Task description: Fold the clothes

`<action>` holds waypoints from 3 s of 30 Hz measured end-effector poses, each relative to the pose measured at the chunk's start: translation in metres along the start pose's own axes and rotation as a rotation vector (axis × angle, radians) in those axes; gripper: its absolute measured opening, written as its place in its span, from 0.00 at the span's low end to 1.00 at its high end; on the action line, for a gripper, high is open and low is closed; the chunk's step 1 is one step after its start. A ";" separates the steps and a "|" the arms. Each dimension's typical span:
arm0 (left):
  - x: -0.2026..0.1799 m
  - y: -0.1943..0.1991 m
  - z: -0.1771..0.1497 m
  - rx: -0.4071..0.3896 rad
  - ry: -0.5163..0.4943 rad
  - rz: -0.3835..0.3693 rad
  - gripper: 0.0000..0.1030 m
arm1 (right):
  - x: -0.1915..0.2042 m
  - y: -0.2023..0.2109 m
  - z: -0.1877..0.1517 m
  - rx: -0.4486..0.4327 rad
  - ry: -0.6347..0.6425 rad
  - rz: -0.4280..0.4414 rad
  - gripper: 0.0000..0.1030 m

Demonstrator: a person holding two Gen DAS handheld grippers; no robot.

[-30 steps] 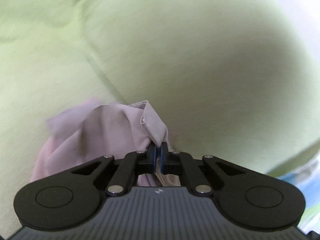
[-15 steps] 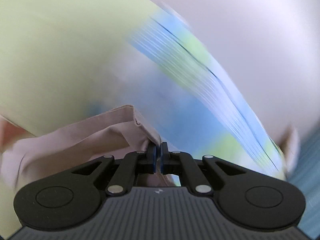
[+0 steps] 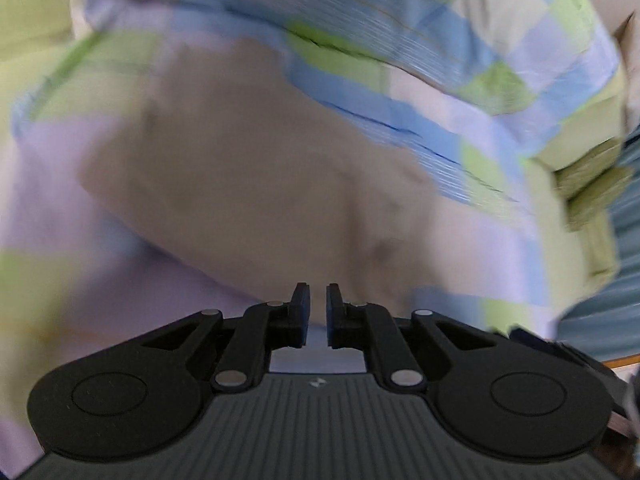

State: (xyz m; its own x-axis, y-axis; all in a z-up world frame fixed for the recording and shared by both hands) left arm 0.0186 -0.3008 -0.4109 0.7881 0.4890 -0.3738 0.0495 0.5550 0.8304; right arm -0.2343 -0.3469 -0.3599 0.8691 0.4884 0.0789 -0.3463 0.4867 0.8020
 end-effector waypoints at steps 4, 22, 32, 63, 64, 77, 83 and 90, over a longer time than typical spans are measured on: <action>0.017 -0.017 0.039 -0.064 -0.115 0.040 0.37 | 0.030 -0.029 -0.004 -0.003 -0.143 0.137 0.49; 0.041 -0.161 0.148 -0.016 -0.148 0.076 0.48 | 0.035 -0.161 0.068 -0.098 -0.436 0.211 0.65; 0.036 -0.150 0.151 -0.097 -0.096 -0.045 0.00 | 0.032 -0.190 0.080 -0.212 -0.497 0.194 0.01; -0.038 0.101 -0.212 0.031 0.004 0.027 0.37 | 0.024 -0.017 -0.016 0.026 0.375 0.391 0.54; -0.052 0.097 -0.216 0.027 -0.053 0.038 0.40 | 0.019 -0.025 -0.009 0.010 0.404 0.367 0.56; -0.168 0.041 -0.241 -0.044 -0.429 0.578 0.42 | 0.007 -0.073 0.011 -0.038 0.885 0.503 0.72; -0.191 0.027 -0.222 -0.052 -0.343 0.729 0.43 | -0.008 -0.090 0.031 -0.157 1.151 0.561 0.72; -0.173 0.030 -0.208 -0.067 -0.174 0.798 0.06 | 0.001 -0.123 0.024 -0.453 1.669 0.509 0.62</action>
State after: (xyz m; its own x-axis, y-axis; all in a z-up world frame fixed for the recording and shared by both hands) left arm -0.2443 -0.2287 -0.4069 0.6549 0.6454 0.3932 -0.5989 0.1259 0.7909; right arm -0.1818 -0.4238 -0.4442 -0.4776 0.6361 -0.6061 -0.7455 0.0718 0.6627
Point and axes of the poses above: each gripper's, at about its wrist camera, not at the fingertips, and y roughly against the way its jaws point, x to its left, z to its top, the point moved 5 cm from there along -y, roughly the way its jaws point, and after that the axes turned 5 degrees about -x, right-handed, at the moved point
